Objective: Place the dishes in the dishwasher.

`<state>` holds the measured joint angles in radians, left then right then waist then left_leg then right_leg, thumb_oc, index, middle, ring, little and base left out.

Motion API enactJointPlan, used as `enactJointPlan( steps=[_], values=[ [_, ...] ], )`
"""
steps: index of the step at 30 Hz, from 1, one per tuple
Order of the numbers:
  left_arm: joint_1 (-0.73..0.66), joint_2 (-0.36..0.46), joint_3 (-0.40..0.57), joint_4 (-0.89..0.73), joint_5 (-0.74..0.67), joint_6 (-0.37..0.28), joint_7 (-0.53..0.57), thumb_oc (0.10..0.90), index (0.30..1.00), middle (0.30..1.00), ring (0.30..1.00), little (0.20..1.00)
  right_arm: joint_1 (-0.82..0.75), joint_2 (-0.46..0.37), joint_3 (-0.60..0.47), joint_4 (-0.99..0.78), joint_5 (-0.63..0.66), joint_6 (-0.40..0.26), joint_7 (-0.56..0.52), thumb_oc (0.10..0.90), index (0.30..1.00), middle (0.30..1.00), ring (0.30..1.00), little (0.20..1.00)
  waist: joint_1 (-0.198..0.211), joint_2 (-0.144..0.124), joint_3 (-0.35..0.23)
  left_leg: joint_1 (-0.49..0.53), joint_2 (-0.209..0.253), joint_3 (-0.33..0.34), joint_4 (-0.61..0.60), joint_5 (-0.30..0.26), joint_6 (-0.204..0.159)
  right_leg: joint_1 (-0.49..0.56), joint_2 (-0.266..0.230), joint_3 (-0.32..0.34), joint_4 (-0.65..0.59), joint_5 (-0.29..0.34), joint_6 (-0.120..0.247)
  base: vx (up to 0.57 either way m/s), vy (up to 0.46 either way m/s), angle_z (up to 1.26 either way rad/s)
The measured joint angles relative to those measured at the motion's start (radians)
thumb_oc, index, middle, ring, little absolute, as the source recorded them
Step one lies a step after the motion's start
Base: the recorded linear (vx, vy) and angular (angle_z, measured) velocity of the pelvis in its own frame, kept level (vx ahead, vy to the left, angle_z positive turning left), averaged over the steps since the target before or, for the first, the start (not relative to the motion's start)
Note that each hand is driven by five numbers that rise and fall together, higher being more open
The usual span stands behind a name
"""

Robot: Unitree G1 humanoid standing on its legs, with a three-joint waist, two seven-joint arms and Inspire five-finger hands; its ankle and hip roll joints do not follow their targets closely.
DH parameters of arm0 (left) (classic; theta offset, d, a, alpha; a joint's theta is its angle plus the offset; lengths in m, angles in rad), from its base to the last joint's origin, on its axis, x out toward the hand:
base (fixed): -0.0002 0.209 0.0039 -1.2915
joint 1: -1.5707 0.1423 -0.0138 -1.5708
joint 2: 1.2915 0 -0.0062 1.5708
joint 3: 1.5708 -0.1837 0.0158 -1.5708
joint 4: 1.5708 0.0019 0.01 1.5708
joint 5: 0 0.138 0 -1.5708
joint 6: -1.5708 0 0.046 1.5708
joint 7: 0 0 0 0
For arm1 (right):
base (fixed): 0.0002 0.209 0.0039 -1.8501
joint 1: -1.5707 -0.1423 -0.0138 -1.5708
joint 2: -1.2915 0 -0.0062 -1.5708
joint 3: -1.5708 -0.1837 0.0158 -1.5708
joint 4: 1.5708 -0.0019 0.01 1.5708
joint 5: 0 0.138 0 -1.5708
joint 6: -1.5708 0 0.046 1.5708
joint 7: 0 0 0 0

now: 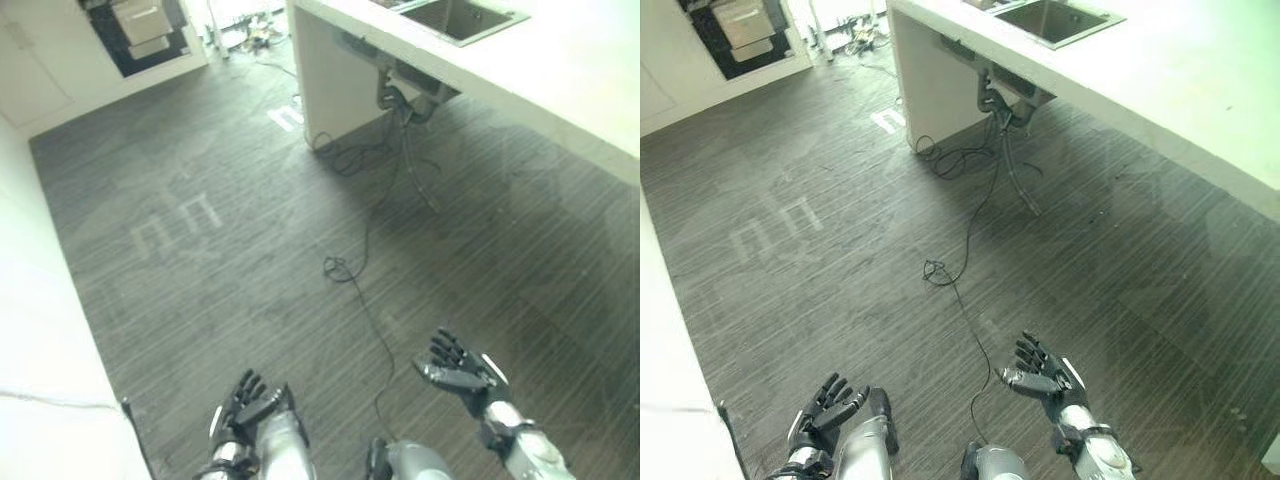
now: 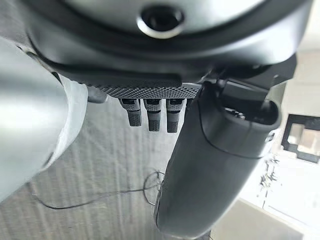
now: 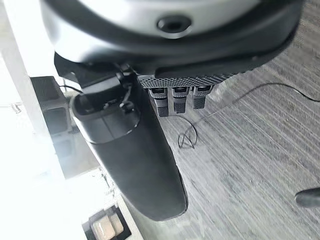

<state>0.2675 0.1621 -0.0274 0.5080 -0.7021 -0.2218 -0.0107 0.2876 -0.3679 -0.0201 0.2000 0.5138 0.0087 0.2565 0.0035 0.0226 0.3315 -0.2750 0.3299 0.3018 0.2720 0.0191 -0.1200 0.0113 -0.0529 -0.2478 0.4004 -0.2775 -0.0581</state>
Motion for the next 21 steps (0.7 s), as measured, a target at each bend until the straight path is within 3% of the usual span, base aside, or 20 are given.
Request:
enactJointPlan(
  steps=[1, 2, 3, 4, 5, 6, 7, 8, 9, 10, 11, 12, 13, 14, 15, 16, 18, 19, 20, 21],
  values=[
    [-0.009, 0.001, 0.0, -0.005, 0.0, -0.005, -0.001, 0.8, 0.9, 0.9, 0.9, 0.9, 0.01, -0.003, -0.007, 0.0, 0.0, 0.0, 0.0, 0.8, 0.9, 0.9, 0.9, 0.9, -0.003, 0.002, -0.005, 0.003, -0.001, 0.027, 0.006, -0.004, 0.006, 0.008, -0.01, 0.001, -0.002, -0.003, 0.017, 0.33, 0.208, -0.07],
    [-0.019, 0.004, 0.002, -0.03, 0.0, -0.002, 0.001, 0.8, 0.9, 0.9, 0.9, 0.9, 0.025, 0.001, -0.019, -0.001, 0.0, 0.001, -0.002, 0.8, 0.9, 0.9, 0.9, 0.9, -0.001, -0.005, -0.014, 0.024, -0.034, 0.049, 0.019, -0.015, 0.024, 0.025, -0.031, 0.001, -0.005, -0.022, 0.039, 0.21, 0.177, 0.11],
    [-0.014, 0.007, 0.003, -0.059, -0.001, -0.001, -0.001, 0.8, 0.9, 0.9, 0.9, 0.9, 0.038, 0.001, -0.017, -0.007, 0.001, 0.001, -0.001, 0.8, 0.9, 0.9, 0.9, 0.9, 0.001, -0.017, -0.026, 0.072, -0.081, 0.045, -0.032, -0.001, 0.055, 0.045, -0.053, 0.002, -0.001, -0.033, 0.072, 0.28, 0.234, 0.13],
    [-0.012, 0.015, 0.01, -0.09, -0.003, 0.009, -0.005, 0.8, 0.9, 0.9, 0.9, 0.9, 0.042, 0.017, -0.012, -0.009, 0.001, 0.001, -0.003, 0.8, 0.9, 0.9, 0.9, 0.9, 0.005, -0.036, -0.042, 0.087, -0.102, 0.061, -0.03, 0.051, 0.107, 0.07, -0.078, 0.006, -0.014, -0.039, 0.11, 0.44, 0.372, 0.19],
    [-0.027, 0.031, 0.032, -0.117, -0.002, 0.03, -0.029, 0.8, 0.9, 0.9, 0.9, 0.9, 0.032, 0.062, 0.013, -0.033, 0.001, 0.001, -0.02, 0.8, 0.9, 0.9, 0.9, 0.9, 0.012, -0.077, -0.07, 0.085, -0.15, 0.072, 0.054, -0.025, 0.134, 0.14, -0.125, -0.011, -0.082, -0.023, 0.159, 0.38, 0.335, 0.21],
    [-0.053, 0.043, 0.028, -0.119, -0.001, 0.036, -0.04, 0.8, 0.9, 0.9, 0.9, 0.9, 0.011, 0.079, 0.031, -0.042, 0.001, 0.0, -0.025, 0.8, 0.9, 0.9, 0.9, 0.9, 0.018, -0.08, -0.072, 0.087, -0.16, 0.072, 0.099, -0.065, 0.148, 0.175, -0.132, -0.016, -0.109, 0.011, 0.169, 0.25, 0.274, 0.32],
    [-0.09, 0.069, 0.006, -0.121, 0.0, 0.05, -0.045, 0.8, 0.9, 0.9, 0.9, 0.9, -0.029, 0.117, 0.057, -0.036, 0.002, 0.0, -0.048, 0.8, 0.9, 0.9, 0.9, 0.9, 0.024, -0.063, -0.083, 0.092, -0.158, 0.05, 0.148, -0.118, 0.156, 0.149, -0.144, -0.011, -0.001, 0.073, 0.213, 0.11, 0.23, 0.52],
    [-0.104, 0.093, -0.019, -0.13, 0.001, 0.053, -0.049, 0.8, 0.9, 0.9, 0.9, 0.9, -0.043, 0.148, 0.066, -0.04, 0.008, -0.005, -0.052, 0.8, 0.9, 0.9, 0.9, 0.9, 0.021, -0.07, -0.103, 0.126, -0.181, 0.049, 0.098, -0.123, 0.168, 0.084, -0.183, 0.0, 0.144, 0.112, 0.264, 0.15, 0.239, 0.53],
    [-0.115, 0.097, 0.001, -0.146, 0.005, 0.058, -0.066, 0.8, 0.9, 0.9, 0.9, 0.9, -0.067, 0.168, 0.073, -0.047, 0.013, -0.009, -0.054, 0.8, 0.9, 0.9, 0.9, 0.9, 0.034, -0.076, -0.114, 0.123, -0.196, 0.071, 0.121, -0.146, 0.186, -0.001, -0.177, 0.021, 0.253, 0.206, 0.253, 0.26, 0.188, 0.59],
    [-0.122, 0.092, -0.004, -0.151, 0.01, 0.064, -0.067, 0.8, 0.9, 0.9, 0.9, 0.9, -0.073, 0.178, 0.069, -0.056, 0.019, -0.026, -0.059, 0.8, 0.9, 0.9, 0.9, 0.9, 0.025, -0.067, -0.109, 0.097, -0.176, 0.087, 0.188, -0.187, 0.216, -0.049, -0.188, 0.056, 0.36, 0.273, 0.266, 0.19, 0.016, 0.16],
    [-0.108, 0.116, -0.022, -0.16, 0.011, 0.062, -0.055, 0.8, 0.9, 0.9, 0.9, 0.9, -0.096, 0.173, 0.093, -0.05, 0.021, -0.044, -0.076, 0.8, 0.9, 0.9, 0.9, 0.9, 0.034, -0.07, -0.105, 0.127, -0.199, 0.088, 0.145, -0.223, 0.183, -0.191, -0.226, 0.08, 0.599, 0.365, 0.301, 0.22, -0.055, 0.2],
    [-0.094, 0.148, -0.047, -0.155, 0.015, 0.079, -0.04, 0.8, 0.9, 0.9, 0.9, 0.9, -0.117, 0.172, 0.129, -0.021, 0.022, -0.041, -0.095, 0.8, 0.9, 0.9, 0.9, 0.9, 0.019, -0.082, -0.114, 0.158, -0.215, 0.095, 0.101, -0.21, 0.179, -0.267, -0.184, 0.088, 0.595, 0.267, 0.298, 0.22, -0.064, 0.23],
    [-0.081, 0.167, -0.067, -0.163, 0.022, 0.093, -0.038, 0.8, 0.9, 0.9, 0.9, 0.9, -0.105, 0.159, 0.143, -0.028, 0.022, -0.039, -0.098, 0.8, 0.9, 0.9, 0.9, 0.9, 0.011, -0.078, -0.117, 0.18, -0.223, 0.086, 0.054, -0.191, 0.18, -0.276, -0.133, 0.04, 0.428, 0.204, 0.267, 0.29, -0.117, 0.44],
    [-0.058, 0.169, -0.074, -0.177, 0.024, 0.099, -0.037, 0.8, 0.9, 0.9, 0.9, 0.9, -0.093, 0.15, 0.146, -0.031, 0.022, -0.039, -0.097, 0.8, 0.9, 0.9, 0.9, 0.9, 0.009, -0.081, -0.118, 0.217, -0.241, 0.08, 0.017, -0.179, 0.196, -0.288, -0.106, -0.035, 0.281, 0.184, 0.197, 0.35, -0.182, 0.5],
    [-0.04, 0.156, -0.08, -0.181, 0.043, 0.112, -0.038, 0.8, 0.9, 0.9, 0.9, 0.9, -0.07, 0.143, 0.133, -0.033, 0.023, -0.044, -0.096, 0.8, 0.9, 0.9, 0.9, 0.9, 0.002, -0.079, -0.12, 0.244, -0.261, 0.069, 0.001, -0.186, 0.191, -0.278, -0.092, -0.109, 0.08, 0.17, 0.153, 0.41, -0.249, 0.42],
    [-0.035, 0.144, -0.083, -0.18, 0.05, 0.115, -0.039, 0.8, 0.9, 0.9, 0.9, 0.9, -0.043, 0.136, 0.122, -0.039, 0.03, -0.05, -0.094, 0.8, 0.9, 0.9, 0.9, 0.9, -0.002, -0.083, -0.122, 0.245, -0.283, 0.055, 0.009, -0.218, 0.169, -0.299, -0.099, -0.116, -0.047, 0.175, 0.149, 0.48, -0.31, 0.35],
    [-0.042, 0.126, -0.084, -0.163, 0.052, 0.126, -0.042, 0.8, 0.9, 0.9, 0.9, 0.9, -0.022, 0.12, 0.092, -0.039, 0.046, -0.059, -0.08, 0.8, 0.9, 0.9, 0.9, 0.9, -0.014, -0.101, -0.116, 0.234, -0.313, 0.045, 0.067, -0.276, 0.133, -0.378, -0.164, -0.084, -0.134, 0.234, 0.193, 0.31, -0.222, 0.34],
    [-0.041, 0.126, -0.09, -0.15, 0.062, 0.141, -0.046, 0.8, 0.9, 0.9, 0.9, 0.9, -0.005, 0.119, 0.073, -0.036, 0.046, -0.063, -0.078, 0.8, 0.9, 0.9, 0.9, 0.9, -0.044, -0.105, -0.11, 0.231, -0.328, 0.034, 0.109, -0.298, 0.149, -0.418, -0.231, -0.085, -0.114, 0.27, 0.203, 0.26, -0.177, 0.42],
    [-0.024, 0.125, -0.089, -0.146, 0.078, 0.149, -0.046, 0.8, 0.9, 0.9, 0.9, 0.9, 0.012, 0.116, 0.071, -0.03, 0.046, -0.063, -0.085, 0.8, 0.9, 0.9, 0.9, 0.9, -0.055, -0.103, -0.109, 0.247, -0.33, 0.037, 0.124, -0.319, 0.196, -0.445, -0.271, -0.092, -0.112, 0.296, 0.183, 0.58, -0.385, 0.03],
    [0.02, 0.133, -0.088, -0.141, 0.094, 0.149, -0.046, 0.8, 0.9, 0.9, 0.9, 0.9, 0.035, 0.116, 0.081, -0.03, 0.047, -0.062, -0.084, 0.8, 0.9, 0.9, 0.9, 0.9, -0.056, -0.093, -0.108, 0.299, -0.299, 0.049, 0.15, -0.364, 0.165, -0.493, -0.31, -0.095, -0.058, 0.32, 0.171, 0.47, -0.383, -0.28]
  ],
)
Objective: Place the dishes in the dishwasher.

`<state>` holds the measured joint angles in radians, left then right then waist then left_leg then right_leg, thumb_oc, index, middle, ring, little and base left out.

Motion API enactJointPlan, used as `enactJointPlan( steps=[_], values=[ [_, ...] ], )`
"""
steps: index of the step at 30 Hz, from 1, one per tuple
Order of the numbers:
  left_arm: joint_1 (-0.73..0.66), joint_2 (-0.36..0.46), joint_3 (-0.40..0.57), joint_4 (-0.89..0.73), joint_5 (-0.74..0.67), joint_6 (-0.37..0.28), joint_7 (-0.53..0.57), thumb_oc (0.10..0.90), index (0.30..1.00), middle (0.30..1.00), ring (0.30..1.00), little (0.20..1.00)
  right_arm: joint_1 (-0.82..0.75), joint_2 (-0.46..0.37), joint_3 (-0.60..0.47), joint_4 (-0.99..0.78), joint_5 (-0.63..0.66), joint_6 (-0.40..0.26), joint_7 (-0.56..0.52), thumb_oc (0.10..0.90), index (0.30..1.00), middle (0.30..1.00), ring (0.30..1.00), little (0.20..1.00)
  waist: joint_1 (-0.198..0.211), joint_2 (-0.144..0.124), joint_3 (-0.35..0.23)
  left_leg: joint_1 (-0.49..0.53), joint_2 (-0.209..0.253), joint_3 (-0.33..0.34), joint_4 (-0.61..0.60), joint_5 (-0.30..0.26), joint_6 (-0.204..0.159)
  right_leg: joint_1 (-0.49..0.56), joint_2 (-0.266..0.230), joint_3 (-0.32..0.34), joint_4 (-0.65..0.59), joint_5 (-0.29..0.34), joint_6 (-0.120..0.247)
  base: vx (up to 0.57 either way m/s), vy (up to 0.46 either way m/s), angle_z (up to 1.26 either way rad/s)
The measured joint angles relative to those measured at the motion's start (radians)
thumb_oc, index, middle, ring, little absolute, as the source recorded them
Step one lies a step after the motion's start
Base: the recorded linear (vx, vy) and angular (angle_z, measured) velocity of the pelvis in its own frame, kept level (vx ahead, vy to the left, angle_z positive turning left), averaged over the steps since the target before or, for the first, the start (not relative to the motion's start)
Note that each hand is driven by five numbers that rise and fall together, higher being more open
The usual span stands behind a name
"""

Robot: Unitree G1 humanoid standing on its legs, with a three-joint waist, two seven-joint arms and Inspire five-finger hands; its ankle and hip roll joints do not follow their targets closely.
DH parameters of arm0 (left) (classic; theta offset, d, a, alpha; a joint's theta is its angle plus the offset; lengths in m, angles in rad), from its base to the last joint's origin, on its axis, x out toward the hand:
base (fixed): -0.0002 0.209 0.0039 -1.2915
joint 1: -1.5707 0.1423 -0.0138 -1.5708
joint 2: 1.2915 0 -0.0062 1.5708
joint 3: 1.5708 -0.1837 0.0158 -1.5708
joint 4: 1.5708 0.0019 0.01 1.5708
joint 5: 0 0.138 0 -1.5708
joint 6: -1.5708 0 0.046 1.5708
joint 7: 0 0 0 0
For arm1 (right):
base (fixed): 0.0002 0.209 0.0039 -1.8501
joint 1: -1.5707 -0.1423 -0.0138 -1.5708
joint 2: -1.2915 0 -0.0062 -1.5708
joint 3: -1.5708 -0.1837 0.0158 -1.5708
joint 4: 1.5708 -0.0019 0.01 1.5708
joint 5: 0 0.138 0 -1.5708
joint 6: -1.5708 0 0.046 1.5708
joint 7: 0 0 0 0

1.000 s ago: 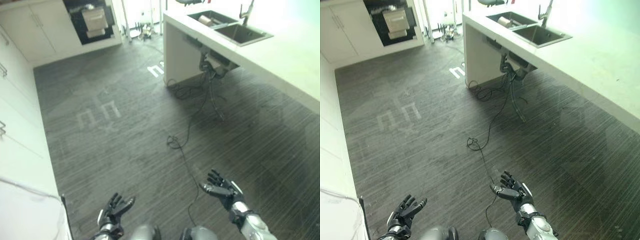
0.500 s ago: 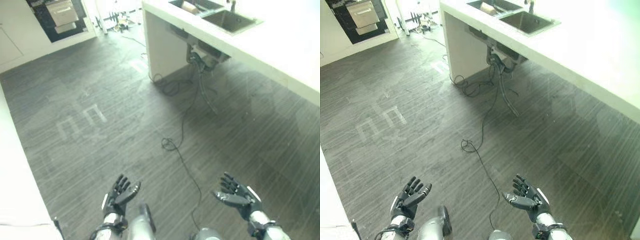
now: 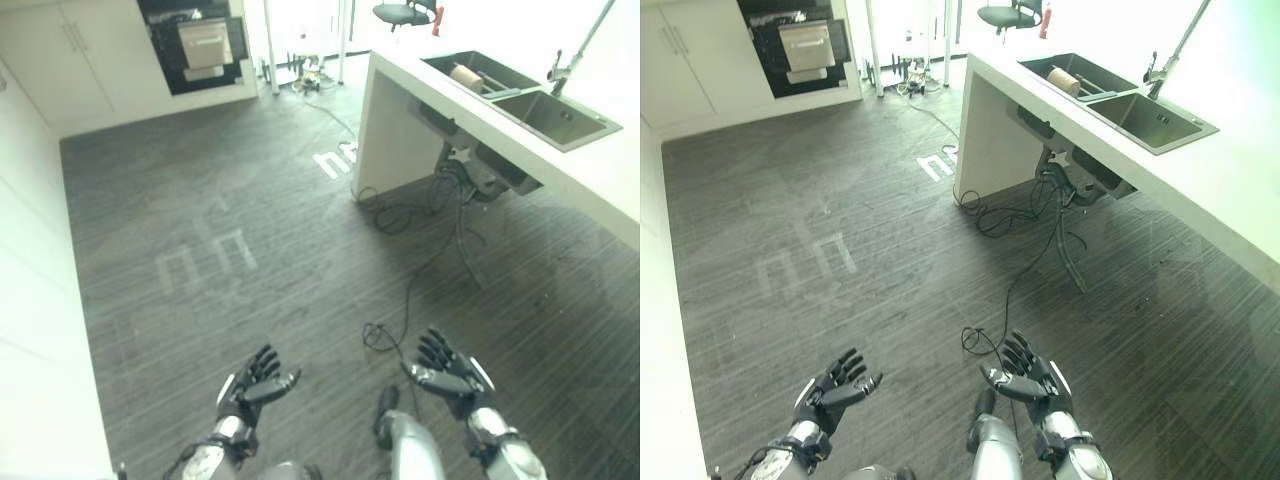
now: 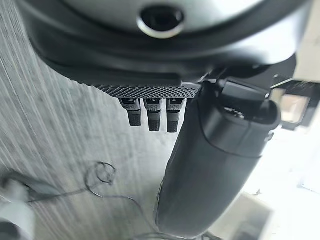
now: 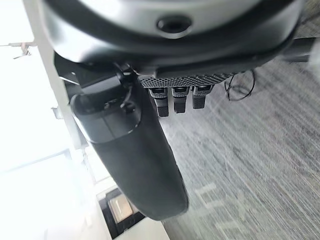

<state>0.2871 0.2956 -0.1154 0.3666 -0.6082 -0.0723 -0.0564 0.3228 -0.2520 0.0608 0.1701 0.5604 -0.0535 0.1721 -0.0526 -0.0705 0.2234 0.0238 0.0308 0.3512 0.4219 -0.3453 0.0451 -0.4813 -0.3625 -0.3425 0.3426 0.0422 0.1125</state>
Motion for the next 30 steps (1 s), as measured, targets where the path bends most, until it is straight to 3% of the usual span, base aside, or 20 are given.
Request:
enactJointPlan(
  steps=[2, 3, 4, 5, 8, 9, 11, 12, 13, 15, 16, 18, 19, 20, 22, 24, 26, 28, 29, 30],
  values=[
    [0.0, 0.009, -0.01, -0.016, 0.027, 0.001, -0.001, 0.8, 0.9, 0.9, 0.9, 0.9, -0.002, -0.012, 0.022, -0.016, 0.002, 0.002, -0.012, 0.8, 0.9, 0.9, 0.9, 0.9, 0.006, -0.013, -0.006, 0.109, 0.018, -0.019, -0.092, 0.002, -0.056, 0.13, 0.043, -0.027, 0.045, -0.017, 0.003, 0.47, -0.342, -0.04],
    [-0.001, 0.019, -0.017, -0.034, 0.028, 0.001, -0.004, 0.8, 0.9, 0.9, 0.9, 0.9, -0.008, -0.016, 0.026, -0.026, 0.002, 0.0, -0.012, 0.8, 0.9, 0.9, 0.9, 0.9, 0.008, -0.019, -0.01, 0.133, 0.025, -0.032, -0.116, 0.007, -0.076, 0.187, 0.074, -0.022, 0.01, 0.002, -0.045, 0.46, -0.313, 0.21],
    [-0.009, 0.006, -0.019, -0.062, 0.029, 0.003, -0.008, 0.8, 0.9, 0.9, 0.9, 0.9, -0.052, -0.039, 0.027, -0.029, 0.002, 0.001, -0.025, 0.8, 0.9, 0.9, 0.9, 0.9, 0.007, 0.008, -0.012, 0.179, 0.057, -0.042, -0.149, 0.016, -0.111, 0.201, 0.122, -0.028, 0.042, -0.027, -0.107, 0.39, -0.255, -0.01],
    [-0.009, 0.005, -0.019, -0.088, 0.029, 0.002, -0.014, 0.8, 0.9, 0.9, 0.9, 0.9, -0.069, -0.05, 0.027, -0.042, 0.002, 0.001, -0.034, 0.8, 0.9, 0.9, 0.9, 0.9, 0.014, 0.016, -0.012, 0.191, 0.074, -0.045, -0.15, 0.03, -0.127, 0.203, 0.139, -0.028, 0.065, -0.047, -0.124, 0.41, -0.257, -0.23],
    [-0.041, 0.002, -0.019, -0.171, 0.033, -0.001, -0.037, 0.8, 0.9, 0.9, 0.9, 0.9, -0.153, -0.128, 0.02, -0.098, 0.002, -0.014, -0.051, 0.8, 0.9, 0.9, 0.9, 0.9, 0.028, 0.018, -0.02, 0.241, 0.087, -0.068, -0.172, 0.208, -0.212, 0.228, 0.152, -0.055, 0.125, -0.132, -0.173, 0.21, -0.155, -0.48],
    [-0.055, 0.0, -0.024, -0.177, 0.033, -0.003, -0.042, 0.8, 0.9, 0.9, 0.9, 0.9, -0.167, -0.141, 0.005, -0.099, 0.002, -0.017, -0.052, 0.8, 0.9, 0.9, 0.9, 0.9, 0.026, 0.022, -0.024, 0.237, 0.088, -0.068, -0.148, 0.248, -0.215, 0.247, 0.154, -0.055, 0.115, -0.145, -0.185, 0.15, -0.181, -0.13],
    [-0.093, -0.013, -0.029, -0.176, 0.03, -0.034, -0.044, 0.8, 0.9, 0.9, 0.9, 0.9, -0.179, -0.172, -0.007, -0.094, 0.002, -0.017, -0.064, 0.8, 0.9, 0.9, 0.9, 0.9, 0.031, 0.023, -0.026, 0.134, 0.111, -0.118, 0.081, 0.366, -0.259, 0.271, 0.155, -0.076, 0.117, -0.171, -0.217, 0.1, -0.134, -0.2],
    [-0.099, -0.019, -0.033, -0.176, 0.025, -0.055, -0.051, 0.8, 0.9, 0.9, 0.9, 0.9, -0.173, -0.178, -0.026, -0.095, 0.002, -0.016, -0.06, 0.8, 0.9, 0.9, 0.9, 0.9, 0.033, 0.017, -0.024, -0.001, 0.137, -0.146, 0.318, 0.494, -0.286, 0.316, 0.155, -0.083, 0.067, -0.202, -0.221, 0.15, -0.051, -0.26],
    [-0.098, -0.029, -0.037, -0.18, 0.024, -0.064, -0.058, 0.8, 0.9, 0.9, 0.9, 0.9, -0.171, -0.176, -0.041, -0.092, 0.001, -0.015, -0.065, 0.8, 0.9, 0.9, 0.9, 0.9, 0.032, 0.021, -0.025, -0.087, 0.143, -0.138, 0.436, 0.439, -0.289, 0.329, 0.163, -0.083, 0.053, -0.201, -0.222, 0.19, -0.015, -0.25],
    [-0.09, -0.038, -0.047, -0.18, 0.012, -0.084, -0.071, 0.8, 0.9, 0.9, 0.9, 0.9, -0.154, -0.18, -0.044, -0.09, 0.001, -0.015, -0.073, 0.8, 0.9, 0.9, 0.9, 0.9, 0.029, 0.019, -0.024, -0.166, 0.134, -0.058, 0.313, 0.308, -0.186, 0.372, 0.187, -0.072, -0.002, -0.204, -0.218, 0.27, 0.065, -0.38],
    [-0.071, -0.04, -0.047, -0.188, -0.02, -0.105, -0.068, 0.8, 0.9, 0.9, 0.9, 0.9, -0.149, -0.177, -0.032, -0.092, -0.002, -0.014, -0.063, 0.8, 0.9, 0.9, 0.9, 0.9, 0.02, 0.027, -0.027, -0.16, 0.131, 0.008, 0.068, 0.277, -0.126, 0.396, 0.227, -0.059, -0.03, -0.215, -0.2, 0.27, 0.15, -0.44],
    [-0.068, -0.039, -0.041, -0.187, -0.047, -0.106, -0.064, 0.8, 0.9, 0.9, 0.9, 0.9, -0.141, -0.15, -0.028, -0.092, -0.003, -0.011, -0.06, 0.8, 0.9, 0.9, 0.9, 0.9, 0.014, 0.029, -0.028, -0.132, 0.119, 0.043, -0.149, 0.281, -0.111, 0.423, 0.262, -0.056, -0.045, -0.209, -0.21, 0.22, 0.159, -0.42],
    [-0.056, -0.04, -0.046, -0.186, -0.053, -0.125, -0.064, 0.8, 0.9, 0.9, 0.9, 0.9, -0.125, -0.148, -0.025, -0.1, -0.007, -0.011, -0.047, 0.8, 0.9, 0.9, 0.9, 0.9, 0.008, 0.041, -0.031, -0.158, 0.139, 0.018, -0.205, 0.289, -0.133, 0.436, 0.305, -0.038, -0.063, -0.217, -0.196, 0.24, 0.156, -0.44],
    [-0.052, -0.04, -0.045, -0.193, -0.053, -0.145, -0.063, 0.8, 0.9, 0.9, 0.9, 0.9, -0.123, -0.148, -0.024, -0.103, -0.008, -0.011, -0.028, 0.8, 0.9, 0.9, 0.9, 0.9, 0.01, 0.064, -0.034, -0.187, 0.179, -0.02, -0.214, 0.303, -0.15, 0.435, 0.34, -0.031, -0.065, -0.224, -0.191, 0.28, 0.183, -0.46],
    [-0.033, -0.041, -0.044, -0.191, -0.053, -0.158, -0.052, 0.8, 0.9, 0.9, 0.9, 0.9, -0.1, -0.147, -0.022, -0.107, -0.008, -0.011, 0.002, 0.8, 0.9, 0.9, 0.9, 0.9, 0.017, 0.067, -0.029, -0.256, 0.252, -0.1, -0.201, 0.341, -0.17, 0.435, 0.379, -0.005, -0.05, -0.246, -0.196, 0.26, 0.192, -0.54],
    [-0.003, -0.047, -0.045, -0.186, -0.054, -0.161, -0.037, 0.8, 0.9, 0.9, 0.9, 0.9, -0.061, -0.163, -0.024, -0.123, -0.008, -0.009, 0.027, 0.8, 0.9, 0.9, 0.9, 0.9, 0.031, 0.071, -0.024, -0.285, 0.301, -0.129, -0.194, 0.363, -0.174, 0.436, 0.376, 0.028, -0.015, -0.268, -0.205, 0.24, 0.175, -0.57],
    [0.013, -0.047, -0.044, -0.177, -0.056, -0.171, -0.033, 0.8, 0.9, 0.9, 0.9, 0.9, -0.032, -0.183, -0.025, -0.127, -0.009, -0.009, 0.038, 0.8, 0.9, 0.9, 0.9, 0.9, 0.027, 0.078, -0.024, -0.286, 0.317, -0.069, -0.181, 0.366, -0.165, 0.444, 0.343, 0.044, 0.01, -0.287, -0.196, 0.36, 0.22, -0.21],
    [0.008, -0.044, -0.043, -0.179, -0.056, -0.182, -0.033, 0.8, 0.9, 0.9, 0.9, 0.9, -0.017, -0.194, -0.022, -0.128, -0.011, -0.007, 0.04, 0.8, 0.9, 0.9, 0.9, 0.9, 0.029, 0.073, -0.023, -0.237, 0.279, -0.009, -0.184, 0.357, -0.155, 0.48, 0.294, 0.052, 0.014, -0.315, -0.147, 0.41, 0.323, 0.13],
    [0.003, -0.042, -0.041, -0.188, -0.056, -0.195, -0.034, 0.8, 0.9, 0.9, 0.9, 0.9, -0.022, -0.19, -0.023, -0.133, -0.01, -0.008, 0.041, 0.8, 0.9, 0.9, 0.9, 0.9, 0.03, 0.092, -0.032, -0.161, 0.239, 0.008, -0.226, 0.402, -0.119, 0.51, 0.264, 0.049, 0.027, -0.335, -0.092, 0.36, 0.322, 0.3],
    [-0.019, -0.03, -0.021, -0.19, -0.057, -0.195, -0.036, 0.8, 0.9, 0.9, 0.9, 0.9, -0.032, -0.158, -0.006, -0.147, -0.007, -0.005, 0.044, 0.8, 0.9, 0.9, 0.9, 0.9, 0.038, 0.053, -0.031, -0.155, 0.177, 0.018, -0.178, 0.356, -0.086, 0.553, 0.201, 0.046, -0.004, -0.33, -0.04, 0.41, 0.368, 0.3]
  ],
)
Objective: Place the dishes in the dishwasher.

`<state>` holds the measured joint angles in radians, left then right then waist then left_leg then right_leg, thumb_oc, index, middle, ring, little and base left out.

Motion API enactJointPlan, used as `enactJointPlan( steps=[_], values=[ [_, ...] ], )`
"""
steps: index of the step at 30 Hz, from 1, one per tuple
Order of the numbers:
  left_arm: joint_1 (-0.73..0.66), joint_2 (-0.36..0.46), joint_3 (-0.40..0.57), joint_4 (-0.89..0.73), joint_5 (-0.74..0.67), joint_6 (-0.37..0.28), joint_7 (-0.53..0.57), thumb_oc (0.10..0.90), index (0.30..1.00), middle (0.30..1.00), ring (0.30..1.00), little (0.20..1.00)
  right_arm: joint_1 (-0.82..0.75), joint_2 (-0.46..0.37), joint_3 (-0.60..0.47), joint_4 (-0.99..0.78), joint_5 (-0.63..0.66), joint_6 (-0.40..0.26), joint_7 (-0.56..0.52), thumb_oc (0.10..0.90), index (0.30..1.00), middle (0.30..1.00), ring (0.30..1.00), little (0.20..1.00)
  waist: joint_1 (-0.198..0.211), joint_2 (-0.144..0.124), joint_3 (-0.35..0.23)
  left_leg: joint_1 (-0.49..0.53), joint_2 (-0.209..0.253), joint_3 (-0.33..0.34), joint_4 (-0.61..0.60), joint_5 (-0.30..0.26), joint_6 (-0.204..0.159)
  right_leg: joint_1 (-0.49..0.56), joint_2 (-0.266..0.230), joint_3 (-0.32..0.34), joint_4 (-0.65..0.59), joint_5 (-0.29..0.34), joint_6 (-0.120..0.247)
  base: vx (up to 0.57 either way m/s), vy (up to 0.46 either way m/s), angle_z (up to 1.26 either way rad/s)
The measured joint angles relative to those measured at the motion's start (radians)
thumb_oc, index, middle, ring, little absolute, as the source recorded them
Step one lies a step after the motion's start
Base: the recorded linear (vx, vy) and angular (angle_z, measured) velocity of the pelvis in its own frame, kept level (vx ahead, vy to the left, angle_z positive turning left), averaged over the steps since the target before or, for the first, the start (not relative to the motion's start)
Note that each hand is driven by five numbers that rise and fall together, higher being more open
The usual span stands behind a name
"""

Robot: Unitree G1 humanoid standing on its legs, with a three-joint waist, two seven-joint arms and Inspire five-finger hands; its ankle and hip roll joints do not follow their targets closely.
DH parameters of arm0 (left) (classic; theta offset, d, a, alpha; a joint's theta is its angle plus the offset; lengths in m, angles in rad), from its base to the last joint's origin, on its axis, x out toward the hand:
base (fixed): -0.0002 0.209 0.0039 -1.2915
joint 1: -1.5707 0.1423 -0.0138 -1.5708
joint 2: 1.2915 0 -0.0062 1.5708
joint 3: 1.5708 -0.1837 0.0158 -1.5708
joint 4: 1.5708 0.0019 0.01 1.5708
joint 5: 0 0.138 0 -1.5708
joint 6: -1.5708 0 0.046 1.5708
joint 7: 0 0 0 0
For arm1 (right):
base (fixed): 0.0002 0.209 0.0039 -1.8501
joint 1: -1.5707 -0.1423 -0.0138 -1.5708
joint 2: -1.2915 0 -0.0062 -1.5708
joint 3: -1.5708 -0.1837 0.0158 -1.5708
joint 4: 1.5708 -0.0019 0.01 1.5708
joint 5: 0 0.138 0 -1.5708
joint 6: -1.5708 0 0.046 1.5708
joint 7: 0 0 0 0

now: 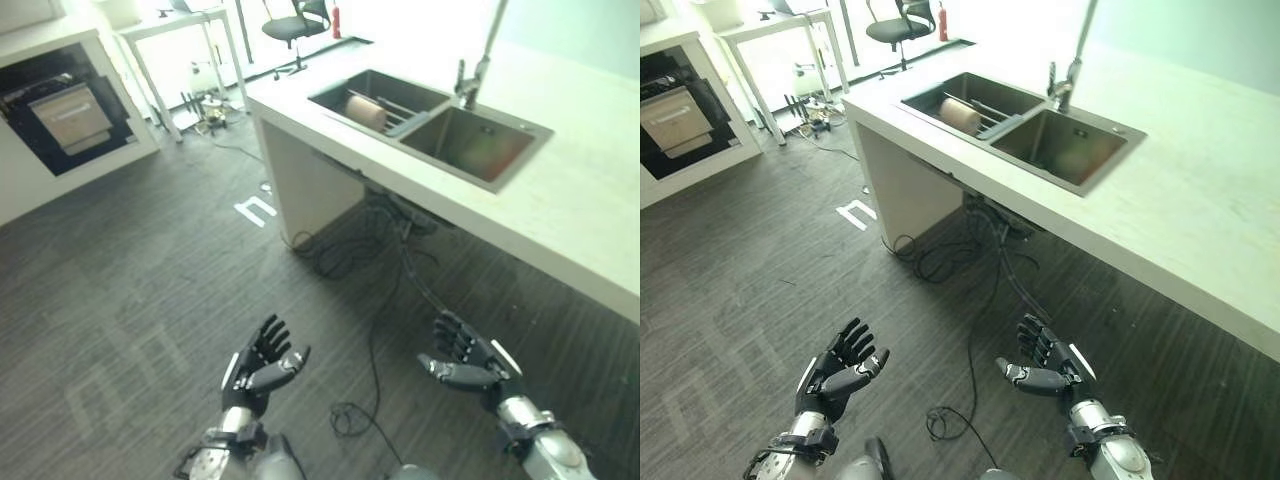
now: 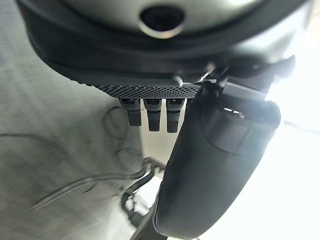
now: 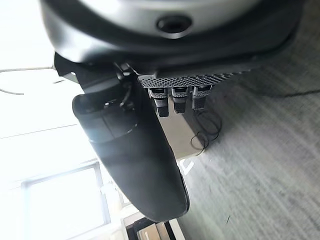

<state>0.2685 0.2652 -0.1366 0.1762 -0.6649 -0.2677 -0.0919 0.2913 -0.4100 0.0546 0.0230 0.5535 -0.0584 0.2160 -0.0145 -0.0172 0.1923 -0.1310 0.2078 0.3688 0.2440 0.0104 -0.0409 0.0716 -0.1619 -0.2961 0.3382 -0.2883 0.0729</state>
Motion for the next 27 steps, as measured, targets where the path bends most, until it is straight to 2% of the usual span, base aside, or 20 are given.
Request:
enactJointPlan(
  steps=[1, 4, 7, 8, 9, 10, 11, 12, 13, 14, 15, 16, 17, 18, 19, 20, 21, 25, 26, 27],
  values=[
    [-0.012, 0.004, 0.006, 0.0, 0.0, 0.0, 0.0, 0.8, 0.9, 0.9, 0.9, 0.9, -0.006, 0.011, 0.005, -0.013, 0.0, 0.0, 0.005, 0.8, 0.9, 0.9, 0.9, 0.9, 0.01, -0.007, -0.001, -0.004, -0.015, 0.002, 0.034, -0.036, 0.015, 0.027, -0.018, -0.009, -0.021, 0.013, 0.02, 0.3, 0.257, 0.23],
    [-0.05, 0.023, 0.009, 0.0, 0.0, 0.006, -0.005, 0.8, 0.9, 0.9, 0.9, 0.9, -0.043, 0.039, 0.016, -0.023, -0.001, 0.002, -0.001, 0.8, 0.9, 0.9, 0.9, 0.9, 0.021, -0.012, -0.001, -0.024, -0.048, -0.004, 0.104, -0.103, 0.044, 0.056, -0.044, -0.03, -0.03, 0.059, 0.019, 0.26, 0.241, 0.32],
    [-0.096, 0.044, 0.016, -0.004, 0.001, 0.021, -0.016, 0.8, 0.9, 0.9, 0.9, 0.9, -0.114, 0.086, 0.031, -0.024, -0.001, 0.002, -0.02, 0.8, 0.9, 0.9, 0.9, 0.9, 0.033, -0.011, -0.002, -0.005, -0.073, -0.026, 0.116, -0.15, 0.083, 0.09, -0.062, -0.07, -0.025, 0.153, 0.023, 0.19, 0.249, 0.51],
    [-0.108, 0.056, 0.014, -0.004, 0.001, 0.027, -0.019, 0.8, 0.9, 0.9, 0.9, 0.9, -0.136, 0.097, 0.031, -0.024, -0.001, 0.001, -0.021, 0.8, 0.9, 0.9, 0.9, 0.9, 0.044, -0.012, -0.002, 0.0, -0.087, -0.026, 0.113, -0.154, 0.092, 0.081, -0.074, -0.058, 0.006, 0.198, 0.049, 0.24, 0.328, 0.32],
    [-0.111, 0.064, 0.014, -0.004, 0.002, 0.029, -0.023, 0.8, 0.9, 0.9, 0.9, 0.9, -0.152, 0.103, 0.033, -0.024, -0.001, 0.001, -0.026, 0.8, 0.9, 0.9, 0.9, 0.9, 0.048, -0.009, -0.001, 0.002, -0.093, -0.01, 0.118, -0.163, 0.101, 0.057, -0.087, -0.047, 0.062, 0.233, 0.091, 0.25, 0.325, 0.39],
    [-0.117, 0.073, 0.013, -0.004, 0.004, 0.03, -0.026, 0.8, 0.9, 0.9, 0.9, 0.9, -0.156, 0.115, 0.029, -0.026, -0.002, -0.002, -0.03, 0.8, 0.9, 0.9, 0.9, 0.9, 0.043, -0.007, 0.001, 0.006, -0.096, 0.007, 0.136, -0.193, 0.132, -0.026, -0.127, -0.007, 0.255, 0.28, 0.121, 0.17, 0.206, 0.55],
    [-0.123, 0.081, 0.013, -0.005, 0.007, 0.034, -0.026, 0.8, 0.9, 0.9, 0.9, 0.9, -0.155, 0.126, 0.029, -0.027, -0.003, -0.003, -0.031, 0.8, 0.9, 0.9, 0.9, 0.9, 0.037, -0.018, 0.001, 0.03, -0.122, -0.006, 0.115, -0.218, 0.149, -0.116, -0.167, 0.028, 0.438, 0.329, 0.14, 0.29, 0.155, 0.59],
    [-0.104, 0.082, 0.017, -0.022, 0.012, 0.041, -0.024, 0.8, 0.9, 0.9, 0.9, 0.9, -0.139, 0.126, 0.051, -0.029, -0.006, -0.001, -0.022, 0.8, 0.9, 0.9, 0.9, 0.9, 0.049, -0.025, 0.001, 0.055, -0.145, -0.003, 0.098, -0.231, 0.166, -0.252, -0.161, 0.064, 0.606, 0.347, 0.131, 0.29, 0.029, 0.26],
    [-0.072, 0.101, 0.019, -0.049, 0.013, 0.05, -0.024, 0.8, 0.9, 0.9, 0.9, 0.9, -0.141, 0.11, 0.077, -0.03, -0.026, 0.001, -0.006, 0.8, 0.9, 0.9, 0.9, 0.9, 0.049, -0.009, 0.01, 0.088, -0.147, 0.007, 0.052, -0.225, 0.159, -0.311, -0.104, 0.013, 0.534, 0.215, 0.118, 0.44, -0.085, -0.08],
    [-0.065, 0.118, 0.008, -0.059, 0.017, 0.058, -0.025, 0.8, 0.9, 0.9, 0.9, 0.9, -0.139, 0.099, 0.088, -0.03, -0.035, 0.001, -0.002, 0.8, 0.9, 0.9, 0.9, 0.9, 0.046, -0.004, 0.013, 0.1, -0.154, 0.013, 0.035, -0.219, 0.153, -0.327, -0.085, -0.016, 0.48, 0.179, 0.098, 0.41, -0.18, -0.06],
    [-0.061, 0.121, 0.005, -0.104, 0.045, 0.092, -0.029, 0.8, 0.9, 0.9, 0.9, 0.9, -0.112, 0.052, 0.09, -0.04, -0.04, 0.004, 0.004, 0.8, 0.9, 0.9, 0.9, 0.9, 0.027, 0.003, 0.013, 0.124, -0.175, 0.021, 0.002, -0.23, 0.128, -0.316, -0.038, -0.121, 0.172, 0.147, 0.035, 0.39, -0.19, 0.1],
    [-0.067, 0.121, 0.009, -0.127, 0.051, 0.088, -0.034, 0.8, 0.9, 0.9, 0.9, 0.9, -0.096, 0.031, 0.076, -0.059, -0.04, 0.004, 0.004, 0.8, 0.9, 0.9, 0.9, 0.9, 0.026, -0.002, 0.017, 0.125, -0.196, 0.023, -0.006, -0.228, 0.131, -0.314, -0.045, -0.162, 0.013, 0.169, 0.039, 0.46, -0.186, 0.12],
    [-0.071, 0.112, 0.019, -0.128, 0.051, 0.087, -0.033, 0.8, 0.9, 0.9, 0.9, 0.9, -0.093, 0.016, 0.068, -0.06, -0.04, 0.004, 0.004, 0.8, 0.9, 0.9, 0.9, 0.9, 0.017, -0.006, 0.019, 0.13, -0.213, 0.031, -0.005, -0.233, 0.132, -0.338, -0.066, -0.161, -0.033, 0.207, 0.042, 0.43, -0.147, -0.06],
    [-0.071, 0.109, 0.021, -0.125, 0.054, 0.088, -0.031, 0.8, 0.9, 0.9, 0.9, 0.9, -0.083, 0.01, 0.056, -0.06, -0.04, 0.005, 0.004, 0.8, 0.9, 0.9, 0.9, 0.9, 0.01, -0.009, 0.02, 0.145, -0.227, 0.039, 0.001, -0.247, 0.129, -0.359, -0.091, -0.158, -0.058, 0.239, 0.048, 0.49, -0.162, -0.15],
    [-0.071, 0.103, 0.027, -0.125, 0.079, 0.086, -0.024, 0.8, 0.9, 0.9, 0.9, 0.9, -0.071, 0.004, 0.036, -0.072, -0.04, 0.002, 0.002, 0.8, 0.9, 0.9, 0.9, 0.9, 0.004, -0.01, 0.022, 0.147, -0.241, 0.029, 0.018, -0.285, 0.115, -0.409, -0.131, -0.127, -0.007, 0.281, 0.082, 0.45, -0.179, -0.01],
    [-0.073, 0.105, 0.023, -0.113, 0.102, 0.096, -0.009, 0.8, 0.9, 0.9, 0.9, 0.9, -0.061, 0.006, 0.028, -0.071, -0.042, 0.004, -0.022, 0.8, 0.9, 0.9, 0.9, 0.9, -0.022, -0.025, 0.033, 0.179, -0.26, 0.028, 0.051, -0.307, 0.152, -0.451, -0.211, -0.12, 0.012, 0.332, 0.091, 0.46, -0.22, 0.04],
    [-0.073, 0.105, 0.023, -0.11, 0.102, 0.109, 0.0, 0.8, 0.9, 0.9, 0.9, 0.9, -0.06, 0.009, 0.031, -0.072, -0.043, 0.004, -0.038, 0.8, 0.9, 0.9, 0.9, 0.9, -0.027, -0.034, 0.036, 0.199, -0.262, 0.031, 0.059, -0.324, 0.151, -0.461, -0.234, -0.122, 0.019, 0.343, 0.082, 0.41, -0.21, 0.13],
    [-0.086, 0.106, 0.023, -0.115, 0.101, 0.113, 0.007, 0.8, 0.9, 0.9, 0.9, 0.9, -0.069, -0.001, 0.029, -0.099, -0.076, -0.003, -0.054, 0.8, 0.9, 0.9, 0.9, 0.9, -0.03, -0.048, 0.033, 0.25, -0.254, 0.003, 0.041, -0.337, 0.11, -0.421, -0.204, -0.126, 0.019, 0.349, 0.06, 0.33, -0.228, 0.13],
    [-0.089, 0.103, 0.023, -0.122, 0.1, 0.114, 0.018, 0.8, 0.9, 0.9, 0.9, 0.9, -0.089, -0.021, 0.03, -0.1, -0.081, -0.003, -0.044, 0.8, 0.9, 0.9, 0.9, 0.9, -0.033, -0.037, 0.038, 0.274, -0.238, -0.005, 0.031, -0.345, 0.087, -0.389, -0.168, -0.124, 0.002, 0.381, -0.016, 0.44, -0.232, 0.1],
    [-0.089, 0.102, 0.022, -0.13, 0.101, 0.118, 0.024, 0.8, 0.9, 0.9, 0.9, 0.9, -0.101, -0.037, 0.03, -0.1, -0.084, -0.003, -0.034, 0.8, 0.9, 0.9, 0.9, 0.9, -0.034, -0.02, 0.039, 0.301, -0.22, -0.013, 0.01, -0.344, 0.068, -0.373, -0.146, -0.124, 0.018, 0.37, -0.031, 0.35, -0.181, 0.01]
  ],
)
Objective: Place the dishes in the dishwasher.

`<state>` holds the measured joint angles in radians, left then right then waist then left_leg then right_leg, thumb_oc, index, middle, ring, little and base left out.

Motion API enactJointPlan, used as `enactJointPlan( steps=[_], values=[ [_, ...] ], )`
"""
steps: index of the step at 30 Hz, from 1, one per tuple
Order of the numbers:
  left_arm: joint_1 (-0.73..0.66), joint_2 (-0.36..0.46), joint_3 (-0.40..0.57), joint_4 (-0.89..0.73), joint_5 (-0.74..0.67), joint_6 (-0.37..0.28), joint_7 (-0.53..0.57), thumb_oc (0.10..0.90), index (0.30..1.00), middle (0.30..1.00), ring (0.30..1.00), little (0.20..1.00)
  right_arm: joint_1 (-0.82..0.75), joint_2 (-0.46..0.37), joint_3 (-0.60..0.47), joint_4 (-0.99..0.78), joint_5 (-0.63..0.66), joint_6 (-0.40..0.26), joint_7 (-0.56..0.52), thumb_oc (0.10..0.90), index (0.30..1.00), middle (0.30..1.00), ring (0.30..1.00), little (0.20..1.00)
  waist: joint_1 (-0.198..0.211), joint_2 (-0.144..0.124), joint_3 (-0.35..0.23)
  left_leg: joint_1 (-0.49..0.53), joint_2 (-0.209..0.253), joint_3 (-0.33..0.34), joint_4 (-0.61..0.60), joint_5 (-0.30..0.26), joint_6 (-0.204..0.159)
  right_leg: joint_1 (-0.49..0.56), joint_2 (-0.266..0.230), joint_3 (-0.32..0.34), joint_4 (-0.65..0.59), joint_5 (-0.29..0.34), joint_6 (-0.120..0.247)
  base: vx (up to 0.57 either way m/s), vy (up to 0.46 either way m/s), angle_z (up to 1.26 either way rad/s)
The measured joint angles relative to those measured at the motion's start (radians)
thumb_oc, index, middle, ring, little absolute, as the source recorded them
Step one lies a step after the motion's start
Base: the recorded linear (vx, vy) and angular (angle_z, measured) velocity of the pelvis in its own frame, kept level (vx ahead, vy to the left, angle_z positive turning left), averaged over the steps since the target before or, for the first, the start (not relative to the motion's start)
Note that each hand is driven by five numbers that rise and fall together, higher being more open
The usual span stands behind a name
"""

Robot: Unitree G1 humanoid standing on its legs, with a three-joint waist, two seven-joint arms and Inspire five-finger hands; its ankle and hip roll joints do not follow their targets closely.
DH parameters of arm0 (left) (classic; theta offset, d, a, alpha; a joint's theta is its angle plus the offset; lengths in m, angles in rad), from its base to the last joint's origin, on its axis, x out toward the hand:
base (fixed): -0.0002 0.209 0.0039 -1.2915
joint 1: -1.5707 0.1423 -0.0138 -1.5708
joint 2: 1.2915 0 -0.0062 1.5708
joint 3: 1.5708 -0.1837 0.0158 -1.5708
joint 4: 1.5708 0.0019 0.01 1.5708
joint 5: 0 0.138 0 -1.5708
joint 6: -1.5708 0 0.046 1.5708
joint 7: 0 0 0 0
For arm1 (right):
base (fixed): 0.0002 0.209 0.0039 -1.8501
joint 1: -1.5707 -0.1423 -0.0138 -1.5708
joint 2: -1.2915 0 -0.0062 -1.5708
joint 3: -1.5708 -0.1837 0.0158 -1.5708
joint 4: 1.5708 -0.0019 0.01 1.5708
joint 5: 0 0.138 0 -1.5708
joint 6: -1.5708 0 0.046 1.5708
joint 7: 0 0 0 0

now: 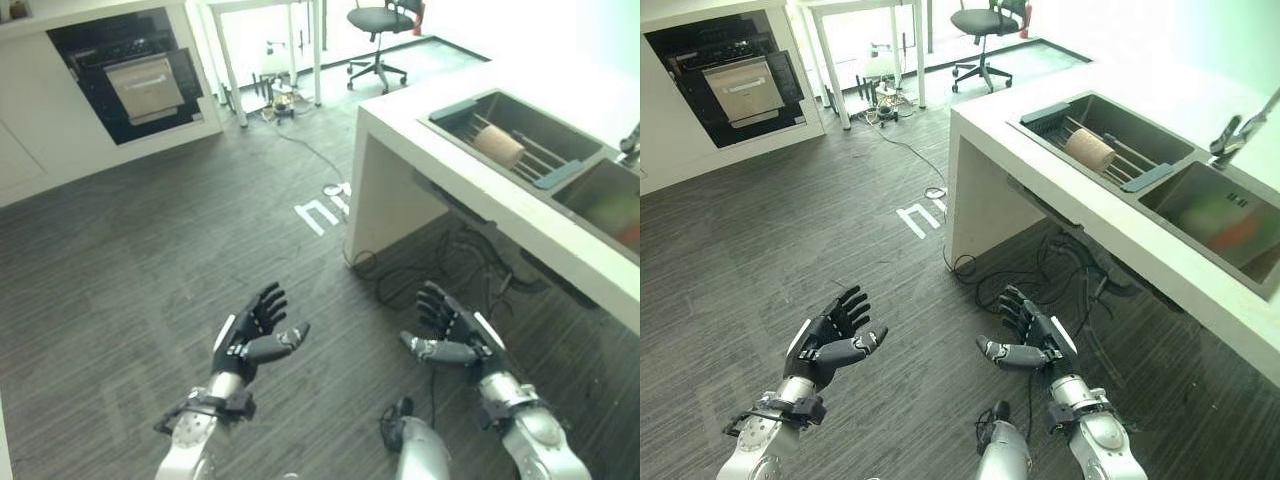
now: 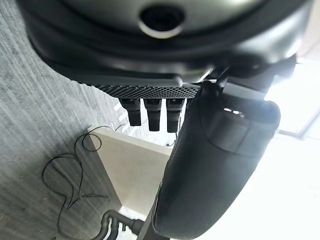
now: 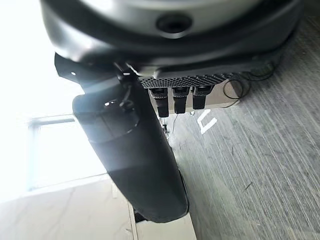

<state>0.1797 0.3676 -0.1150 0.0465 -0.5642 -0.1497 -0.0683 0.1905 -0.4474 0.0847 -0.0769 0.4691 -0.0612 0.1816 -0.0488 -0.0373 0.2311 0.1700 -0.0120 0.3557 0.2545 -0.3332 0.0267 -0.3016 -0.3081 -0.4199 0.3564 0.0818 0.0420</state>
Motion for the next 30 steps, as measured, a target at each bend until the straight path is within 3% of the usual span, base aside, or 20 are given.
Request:
enactJointPlan(
  steps=[2, 4, 6, 7, 8, 9, 10, 11, 13, 14, 16, 18, 19, 20, 22, 23, 25, 27, 28, 30],
  values=[
    [-0.001, 0.003, 0.011, -0.05, -0.001, 0.0, 0.019, 0.8, 0.9, 0.9, 0.9, 0.9, -0.015, -0.061, -0.001, -0.039, 0.0, 0.0, 0.013, 0.8, 0.9, 0.9, 0.9, 0.9, 0.009, 0.006, -0.001, 0.074, 0.039, -0.026, -0.041, 0.034, -0.063, 0.035, 0.045, -0.003, 0.05, -0.071, -0.03, 0.36, -0.214, -0.18],
    [-0.003, 0.003, 0.028, -0.118, -0.001, -0.001, 0.024, 0.8, 0.9, 0.9, 0.9, 0.9, -0.027, -0.103, -0.037, -0.09, 0.002, -0.019, 0.032, 0.8, 0.9, 0.9, 0.9, 0.9, 0.022, -0.013, -0.015, 0.12, 0.065, -0.04, -0.043, 0.096, -0.167, 0.053, 0.073, 0.003, 0.102, -0.162, -0.044, 0.28, -0.205, -0.41],
    [-0.008, 0.001, 0.026, -0.148, -0.001, -0.003, 0.033, 0.8, 0.9, 0.9, 0.9, 0.9, -0.049, -0.104, -0.068, -0.107, 0.004, -0.029, 0.029, 0.8, 0.9, 0.9, 0.9, 0.9, 0.024, -0.019, -0.027, 0.133, 0.084, -0.046, -0.012, 0.161, -0.179, 0.073, 0.099, 0.008, 0.109, -0.191, -0.083, 0.25, -0.245, -0.69],
    [-0.029, -0.017, 0.022, -0.129, -0.001, -0.005, 0.068, 0.8, 0.9, 0.9, 0.9, 0.9, -0.073, -0.094, -0.081, -0.111, 0.006, -0.043, 0.028, 0.8, 0.9, 0.9, 0.9, 0.9, 0.016, -0.032, -0.037, -0.027, 0.128, -0.117, 0.342, 0.368, -0.247, 0.115, 0.111, 0.001, 0.112, -0.228, -0.146, 0.28, -0.221, -0.88],
    [-0.036, -0.035, 0.019, -0.128, -0.002, -0.009, 0.077, 0.8, 0.9, 0.9, 0.9, 0.9, -0.065, -0.08, -0.094, -0.112, 0.006, -0.044, 0.027, 0.8, 0.9, 0.9, 0.9, 0.9, 0.017, -0.04, -0.038, -0.16, 0.136, -0.167, 0.56, 0.572, -0.256, 0.134, 0.126, 0.027, 0.079, -0.256, -0.174, 0.24, -0.128, -0.9],
    [-0.043, -0.06, 0.002, -0.133, -0.001, -0.029, 0.087, 0.8, 0.9, 0.9, 0.9, 0.9, -0.063, -0.059, -0.121, -0.112, 0.006, -0.043, 0.027, 0.8, 0.9, 0.9, 0.9, 0.9, 0.021, -0.043, -0.033, -0.358, 0.124, -0.231, 0.837, 0.603, -0.3, 0.145, 0.162, 0.072, 0.054, -0.27, -0.17, 0.2, -0.039, -0.46],
    [-0.051, -0.072, -0.01, -0.158, 0.001, -0.054, 0.083, 0.8, 0.9, 0.9, 0.9, 0.9, -0.071, -0.013, -0.147, -0.108, 0.006, -0.042, 0.018, 0.8, 0.9, 0.9, 0.9, 0.9, 0.032, -0.05, -0.021, -0.57, 0.096, -0.243, 1.0, 0.469, -0.167, 0.151, 0.184, 0.123, 0.025, -0.263, -0.167, 0.33, 0.224, -1.45],
    [-0.013, -0.067, -0.008, -0.149, -0.001, -0.09, 0.087, 0.8, 0.9, 0.9, 0.9, 0.9, -0.093, 0.007, -0.09, -0.076, 0.006, -0.034, 0.024, 0.8, 0.9, 0.9, 0.9, 0.9, 0.077, -0.095, 0.02, -0.604, 0.119, -0.119, 0.71, 0.374, -0.047, 0.27, 0.209, 0.144, -0.042, -0.219, -0.132, 0.34, 0.253, -1.69],
    [0.064, -0.043, 0.0, -0.149, -0.001, -0.134, 0.103, 0.8, 0.9, 0.9, 0.9, 0.9, -0.069, -0.017, -0.047, -0.105, 0.006, -0.036, 0.064, 0.8, 0.9, 0.9, 0.9, 0.9, 0.07, -0.082, -0.028, -0.517, 0.119, -0.075, 0.175, 0.356, -0.056, 0.324, 0.242, 0.154, -0.058, -0.258, -0.092, 0.3, 0.303, -2.16],
    [0.077, -0.024, 0.009, -0.162, -0.001, -0.171, 0.105, 0.8, 0.9, 0.9, 0.9, 0.9, -0.062, -0.045, -0.054, -0.15, 0.009, -0.052, 0.077, 0.8, 0.9, 0.9, 0.9, 0.9, 0.074, -0.053, -0.026, -0.502, 0.129, -0.107, 0.064, 0.369, -0.076, 0.364, 0.268, 0.161, -0.077, -0.307, -0.126, 0.2, 0.242, -1.89],
    [0.067, -0.021, 0.018, -0.168, -0.001, -0.208, 0.118, 0.8, 0.9, 0.9, 0.9, 0.9, -0.044, -0.078, -0.083, -0.171, 0.029, -0.074, 0.095, 0.8, 0.9, 0.9, 0.9, 0.9, 0.037, 0.041, -0.032, -0.547, 0.15, -0.268, 0.07, 0.362, -0.077, 0.383, 0.334, 0.118, -0.061, -0.298, -0.102, 0.22, 0.217, -1.35],
    [0.068, -0.018, 0.032, -0.176, -0.003, -0.274, 0.147, 0.8, 0.9, 0.9, 0.9, 0.9, -0.007, -0.102, -0.09, -0.181, 0.047, -0.061, 0.108, 0.8, 0.9, 0.9, 0.9, 0.9, 0.052, 0.058, -0.047, -0.538, 0.154, -0.317, 0.104, 0.401, -0.063, 0.402, 0.338, 0.103, -0.045, -0.328, -0.082, 0.17, 0.194, -1.86],
    [0.063, -0.036, 0.037, -0.178, -0.007, -0.322, 0.152, 0.8, 0.9, 0.9, 0.9, 0.9, 0.033, -0.155, -0.096, -0.204, 0.056, -0.061, 0.112, 0.8, 0.9, 0.9, 0.9, 0.9, 0.056, 0.093, -0.069, -0.505, 0.141, -0.286, 0.074, 0.617, 0.004, 0.415, 0.376, 0.151, -0.022, -0.347, -0.049, 0.2, 0.269, -1.3],
    [0.029, -0.028, 0.036, -0.178, -0.009, -0.344, 0.16, 0.8, 0.9, 0.9, 0.9, 0.9, 0.055, -0.155, -0.103, -0.203, 0.057, -0.06, 0.116, 0.8, 0.9, 0.9, 0.9, 0.9, 0.014, 0.069, -0.074, -0.482, 0.13, -0.247, 0.074, 0.539, 0.034, 0.428, 0.372, 0.178, -0.005, -0.354, -0.038, 0.19, 0.243, -0.36],
    [-0.078, -0.032, 0.02, -0.181, -0.005, -0.372, 0.191, 0.8, 0.9, 0.9, 0.9, 0.9, 0.029, -0.151, -0.1, -0.22, 0.064, -0.064, 0.11, 0.8, 0.9, 0.9, 0.9, 0.9, -0.001, 0.023, -0.074, -0.426, 0.056, -0.247, -0.031, 0.529, 0.045, 0.401, 0.301, 0.164, 0.079, -0.376, -0.01, 0.21, 0.241, 0.51],
    [-0.109, -0.031, 0.021, -0.195, -0.004, -0.383, 0.197, 0.8, 0.9, 0.9, 0.9, 0.9, 0.009, -0.145, -0.1, -0.238, 0.065, -0.068, 0.11, 0.8, 0.9, 0.9, 0.9, 0.9, -0.002, 0.03, -0.074, -0.403, 0.044, -0.27, -0.077, 0.511, 0.04, 0.359, 0.276, 0.171, 0.137, -0.409, -0.006, 0.25, 0.266, 0.42],
    [-0.14, -0.039, 0.032, -0.22, 0.006, -0.428, 0.217, 0.8, 0.9, 0.9, 0.9, 0.9, -0.021, -0.123, -0.104, -0.281, 0.066, -0.077, 0.106, 0.8, 0.9, 0.9, 0.9, 0.9, -0.001, 0.032, -0.072, -0.399, -0.009, -0.274, -0.108, 0.462, 0.036, 0.401, 0.252, 0.196, 0.006, -0.443, -0.006, 0.2, 0.199, 0.6],
    [-0.159, -0.035, 0.04, -0.225, 0.039, -0.454, 0.218, 0.8, 0.9, 0.9, 0.9, 0.9, -0.013, -0.104, -0.105, -0.309, 0.066, -0.077, 0.094, 0.8, 0.9, 0.9, 0.9, 0.9, 0.011, 0.02, -0.066, -0.396, 0.002, -0.189, 0.002, 0.358, 0.074, 0.449, 0.209, 0.121, -0.01, -0.406, 0.015, 0.16, 0.165, 0.57],
    [-0.161, -0.031, 0.043, -0.244, 0.045, -0.461, 0.218, 0.8, 0.9, 0.9, 0.9, 0.9, -0.002, -0.102, -0.109, -0.321, 0.066, -0.086, 0.085, 0.8, 0.9, 0.9, 0.9, 0.9, 0.016, 0.021, -0.072, -0.395, 0.013, -0.175, 0.082, 0.296, 0.06, 0.468, 0.203, 0.109, 0.004, -0.412, 0.013, 0.11, 0.115, 0.49],
    [-0.169, -0.024, 0.052, -0.313, 0.083, -0.507, 0.216, 0.8, 0.9, 0.9, 0.9, 0.9, -0.002, -0.055, -0.111, -0.314, 0.066, -0.106, 0.037, 0.8, 0.9, 0.9, 0.9, 0.9, 0.021, 0.029, -0.077, -0.379, -0.011, -0.214, 0.086, 0.267, 0.101, 0.425, 0.184, 0.137, 0.122, -0.41, 0.022, 0.17, 0.212, 0.69]
  ],
)
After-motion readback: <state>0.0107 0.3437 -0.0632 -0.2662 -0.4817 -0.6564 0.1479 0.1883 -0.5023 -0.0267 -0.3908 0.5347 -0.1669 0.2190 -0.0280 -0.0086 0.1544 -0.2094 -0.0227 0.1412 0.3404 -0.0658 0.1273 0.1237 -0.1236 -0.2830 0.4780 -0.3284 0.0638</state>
